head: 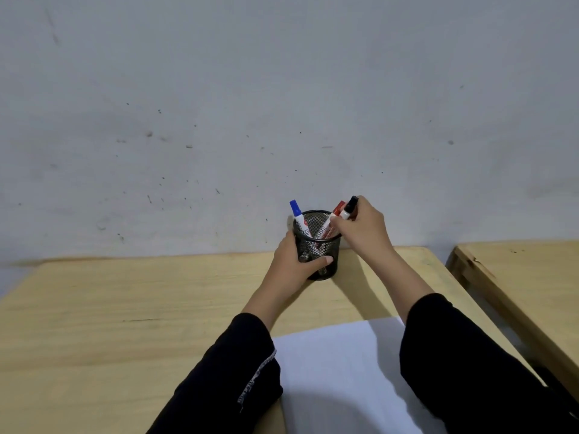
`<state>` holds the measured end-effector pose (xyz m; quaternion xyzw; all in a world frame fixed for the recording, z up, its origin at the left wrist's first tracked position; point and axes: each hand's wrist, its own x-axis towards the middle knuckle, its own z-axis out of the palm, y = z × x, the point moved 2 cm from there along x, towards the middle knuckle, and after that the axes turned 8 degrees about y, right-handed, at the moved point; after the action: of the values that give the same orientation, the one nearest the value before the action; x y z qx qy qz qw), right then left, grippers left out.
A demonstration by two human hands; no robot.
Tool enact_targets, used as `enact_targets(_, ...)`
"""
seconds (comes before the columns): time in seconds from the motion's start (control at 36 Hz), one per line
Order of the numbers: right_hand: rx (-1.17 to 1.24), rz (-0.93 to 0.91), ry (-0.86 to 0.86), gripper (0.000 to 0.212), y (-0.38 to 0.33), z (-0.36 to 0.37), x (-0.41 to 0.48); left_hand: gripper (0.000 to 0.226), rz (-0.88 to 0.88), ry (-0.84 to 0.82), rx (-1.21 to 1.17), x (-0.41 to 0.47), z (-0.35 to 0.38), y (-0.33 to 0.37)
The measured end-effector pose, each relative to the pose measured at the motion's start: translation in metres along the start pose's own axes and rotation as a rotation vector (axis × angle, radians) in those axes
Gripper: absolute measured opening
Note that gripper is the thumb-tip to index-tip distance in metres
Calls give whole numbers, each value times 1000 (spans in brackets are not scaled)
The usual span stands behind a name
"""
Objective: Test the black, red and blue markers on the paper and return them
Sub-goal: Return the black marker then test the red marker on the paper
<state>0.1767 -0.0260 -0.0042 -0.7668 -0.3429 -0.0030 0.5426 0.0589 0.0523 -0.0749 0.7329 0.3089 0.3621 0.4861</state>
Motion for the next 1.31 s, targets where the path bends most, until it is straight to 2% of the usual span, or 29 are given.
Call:
enact_targets(0.08, -45, 30, 4, 14, 3, 3, 2, 76, -5, -3, 11, 1, 0, -3)
enact_targets(0.19, -26, 89, 22, 15, 7, 10, 5, 72, 2, -12, 7, 2, 0, -3)
enact_targets(0.33, -20, 133, -10, 28, 10, 21, 6, 70, 15, -17, 19, 2, 1, -2)
enact_targets(0.39, 19, 140, 7, 25, 9, 22, 4, 72, 13, -18, 25, 2, 1, -3)
enact_targets(0.58, 97, 37, 145, 17, 3, 15, 1, 72, 4, -29, 13, 1, -1, 0)
enact_targets(0.69, 250, 3, 155, 15, -7, 8, -2, 67, 5, -17, 32, -1, -2, 2)
enact_targets(0.89, 347, -79, 174, 17, -37, -12, -5, 70, -18, 18, 138, 1, -5, 2)
enact_targets(0.94, 367, -110, 186, 17, -48, -21, -7, 63, -24, 25, 171, -2, -8, 7)
enact_targets(1.06, 410, -156, 210, 17, -67, -41, -16, 30, -11, 59, 178, -11, -20, 25)
enact_targets(1.14, 407, -189, 193, 17, -79, -54, -29, 34, 10, 77, 182, -22, -34, 44)
enact_targets(1.31, 326, -263, 104, 25, -85, -68, -66, 10, 108, 141, 37, -47, -62, 95)
